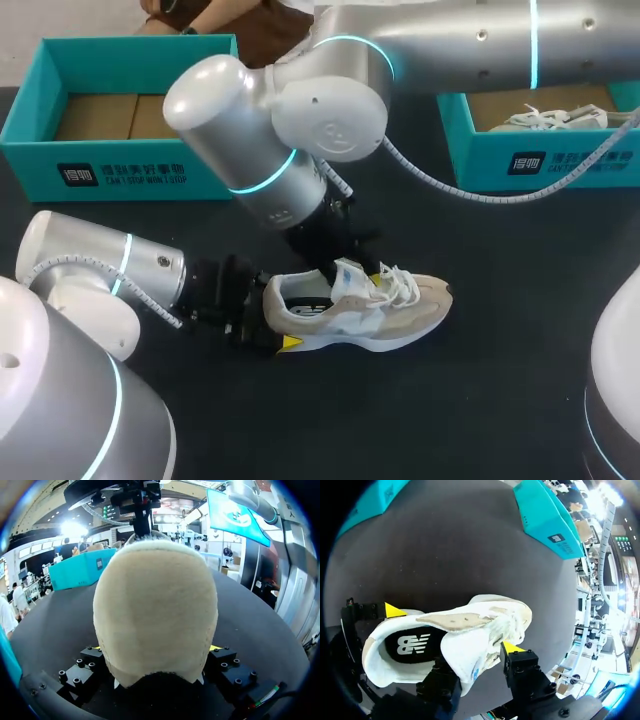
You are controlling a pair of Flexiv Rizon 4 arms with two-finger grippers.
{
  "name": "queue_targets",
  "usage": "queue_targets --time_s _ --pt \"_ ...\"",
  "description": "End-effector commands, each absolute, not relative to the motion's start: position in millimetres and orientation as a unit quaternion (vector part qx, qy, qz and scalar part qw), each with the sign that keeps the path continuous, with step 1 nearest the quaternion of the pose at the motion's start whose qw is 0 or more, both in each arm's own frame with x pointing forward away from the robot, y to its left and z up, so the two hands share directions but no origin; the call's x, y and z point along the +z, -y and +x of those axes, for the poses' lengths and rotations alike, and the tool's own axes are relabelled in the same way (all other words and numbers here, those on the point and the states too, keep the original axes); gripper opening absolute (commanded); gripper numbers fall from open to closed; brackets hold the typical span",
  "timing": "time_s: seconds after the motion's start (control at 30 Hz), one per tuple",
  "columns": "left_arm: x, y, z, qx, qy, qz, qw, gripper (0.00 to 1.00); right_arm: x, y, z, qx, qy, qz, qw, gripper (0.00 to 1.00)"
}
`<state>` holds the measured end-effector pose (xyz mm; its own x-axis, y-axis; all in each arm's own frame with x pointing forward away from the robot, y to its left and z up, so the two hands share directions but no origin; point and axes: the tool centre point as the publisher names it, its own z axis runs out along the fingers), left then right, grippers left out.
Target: Take the shoe out of the shoebox, open the shoe tongue, remove and reinsert the insole, then place the shoe into the shoebox
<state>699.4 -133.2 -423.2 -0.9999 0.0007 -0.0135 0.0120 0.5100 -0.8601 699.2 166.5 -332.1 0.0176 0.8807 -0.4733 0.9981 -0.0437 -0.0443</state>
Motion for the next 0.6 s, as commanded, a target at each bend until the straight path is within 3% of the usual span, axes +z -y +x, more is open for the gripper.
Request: queue_targets --time_s 0.03,0.2,0.27,0.6 --pt "-424.5 133.2 700.6 -0.493 -0.87 0.004 0.006 0.0 -314.8 -161.9 689.6 -0.167 -0.617 0.75 0.169 0.19" --pt "-424.5 133.2 700.6 -0.493 -0.87 0.004 0.006 0.0 -303.1 -161.5 690.0 -0.154 -0.621 0.749 0.172 0.11" --pt "-424.5 133.2 700.6 -0.493 -0.87 0.004 0.006 0.0 -304.2 -156.7 692.8 -0.15 -0.617 0.752 0.175 0.0" --pt "-424.5 133.2 700.6 -0.493 -0.87 0.004 0.006 0.0 -316.4 -105.5 707.5 -0.143 -0.602 0.765 0.179 0.0"
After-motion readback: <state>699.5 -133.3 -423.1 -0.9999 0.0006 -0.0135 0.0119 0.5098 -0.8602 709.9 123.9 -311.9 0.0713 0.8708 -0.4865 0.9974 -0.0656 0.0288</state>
